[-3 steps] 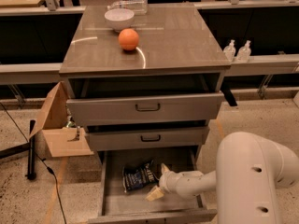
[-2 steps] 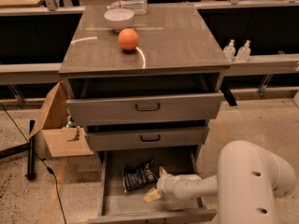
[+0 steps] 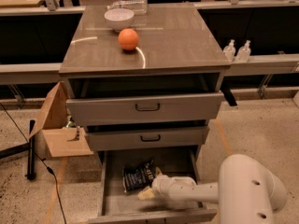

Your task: Pick blue chip bag from bottom drawer and place on counter

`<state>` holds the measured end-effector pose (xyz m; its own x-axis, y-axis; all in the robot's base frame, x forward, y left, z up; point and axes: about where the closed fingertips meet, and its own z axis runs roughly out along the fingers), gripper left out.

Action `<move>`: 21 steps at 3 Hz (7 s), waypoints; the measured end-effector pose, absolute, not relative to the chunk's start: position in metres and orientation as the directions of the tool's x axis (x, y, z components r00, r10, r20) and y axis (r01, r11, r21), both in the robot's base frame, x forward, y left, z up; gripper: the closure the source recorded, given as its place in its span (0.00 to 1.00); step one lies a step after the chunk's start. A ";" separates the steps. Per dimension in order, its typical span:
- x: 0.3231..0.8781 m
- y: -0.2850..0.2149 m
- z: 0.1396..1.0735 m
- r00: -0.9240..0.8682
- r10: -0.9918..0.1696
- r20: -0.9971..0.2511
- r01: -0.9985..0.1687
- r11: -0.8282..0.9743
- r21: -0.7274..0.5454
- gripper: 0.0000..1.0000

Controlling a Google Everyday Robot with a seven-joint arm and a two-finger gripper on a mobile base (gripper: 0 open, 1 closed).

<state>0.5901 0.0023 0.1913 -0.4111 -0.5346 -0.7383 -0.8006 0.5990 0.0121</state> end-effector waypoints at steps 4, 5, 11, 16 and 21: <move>0.635 0.023 0.138 -0.563 -0.386 -0.731 -0.685 0.713 0.151 0.18; 0.642 0.028 0.133 -0.570 -0.373 -0.732 -0.682 0.712 0.168 0.40; 0.615 -0.050 0.224 -0.428 -0.421 -0.800 -0.752 0.656 0.057 1.00; 0.581 -0.084 0.422 -0.242 -0.376 -0.895 -0.838 0.546 -0.003 1.00; 0.573 -0.137 0.741 -0.067 -0.355 -0.932 -0.834 0.533 -0.143 1.00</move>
Offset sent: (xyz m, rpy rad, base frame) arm 0.0686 -0.0120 -0.0617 0.0909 0.1052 -0.1429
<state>0.5732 -0.1368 0.7405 -0.0672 -0.3549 -0.9325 -0.8337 0.5334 -0.1430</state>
